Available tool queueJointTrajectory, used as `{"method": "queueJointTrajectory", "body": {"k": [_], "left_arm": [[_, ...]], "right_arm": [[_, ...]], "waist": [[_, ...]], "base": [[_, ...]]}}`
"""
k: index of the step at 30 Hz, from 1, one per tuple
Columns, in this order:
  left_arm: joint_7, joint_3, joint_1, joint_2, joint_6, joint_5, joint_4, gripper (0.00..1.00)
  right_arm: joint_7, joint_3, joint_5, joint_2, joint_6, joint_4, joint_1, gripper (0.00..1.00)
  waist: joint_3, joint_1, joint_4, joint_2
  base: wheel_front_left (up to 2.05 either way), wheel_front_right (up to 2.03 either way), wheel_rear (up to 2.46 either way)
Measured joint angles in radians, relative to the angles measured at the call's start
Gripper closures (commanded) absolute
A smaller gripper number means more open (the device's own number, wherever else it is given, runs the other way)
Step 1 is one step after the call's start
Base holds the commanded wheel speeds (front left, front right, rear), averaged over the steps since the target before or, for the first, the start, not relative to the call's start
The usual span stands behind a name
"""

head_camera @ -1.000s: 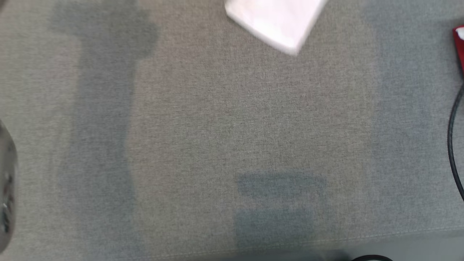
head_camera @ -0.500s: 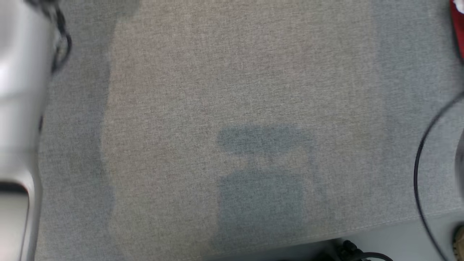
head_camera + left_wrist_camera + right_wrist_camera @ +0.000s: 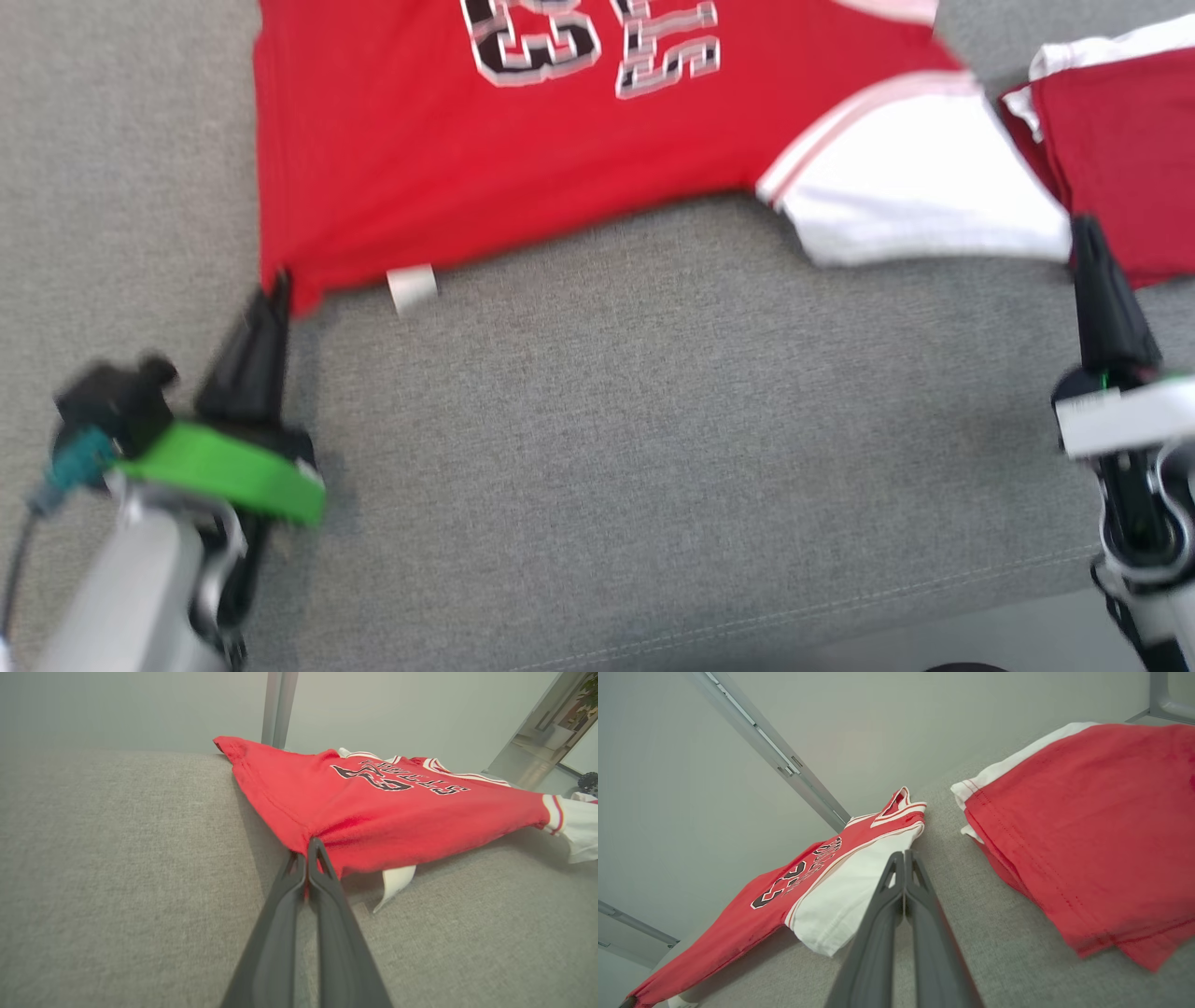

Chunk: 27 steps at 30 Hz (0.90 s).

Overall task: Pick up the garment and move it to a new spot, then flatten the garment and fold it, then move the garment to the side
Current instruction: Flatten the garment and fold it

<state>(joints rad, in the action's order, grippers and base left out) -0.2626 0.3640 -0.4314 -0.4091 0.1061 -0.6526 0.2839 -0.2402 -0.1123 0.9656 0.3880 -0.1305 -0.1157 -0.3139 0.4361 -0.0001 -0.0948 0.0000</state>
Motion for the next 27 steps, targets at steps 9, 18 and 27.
{"method": "queueJointTrajectory", "body": {"k": [9, 18, 27], "left_arm": [[0.015, 0.04, 0.434, 0.038, -0.129, -0.039, -0.19, 1.0], [0.169, 0.024, 0.505, 0.018, -0.251, -0.086, -0.393, 1.0], [0.429, 0.043, 0.19, -0.006, -0.323, -0.062, -0.338, 1.0]], "right_arm": [[0.051, 0.116, 0.047, -0.058, 0.0, 0.119, 0.411, 1.0], [0.161, 0.157, 0.035, -0.083, 0.0, 0.253, 0.377, 1.0], [0.3, 0.172, -0.048, -0.102, 0.0, 0.034, 0.002, 1.0]], "waist": [[-0.13, 0.0, 0.003, 0.0], [-0.125, -0.0001, -0.009, 0.0], [-0.116, 0.0, 0.018, 0.0]], "base": [[0.0, 0.0, 0.0], [0.0, 0.0, 0.0], [0.0, 0.0, 0.0]]}}
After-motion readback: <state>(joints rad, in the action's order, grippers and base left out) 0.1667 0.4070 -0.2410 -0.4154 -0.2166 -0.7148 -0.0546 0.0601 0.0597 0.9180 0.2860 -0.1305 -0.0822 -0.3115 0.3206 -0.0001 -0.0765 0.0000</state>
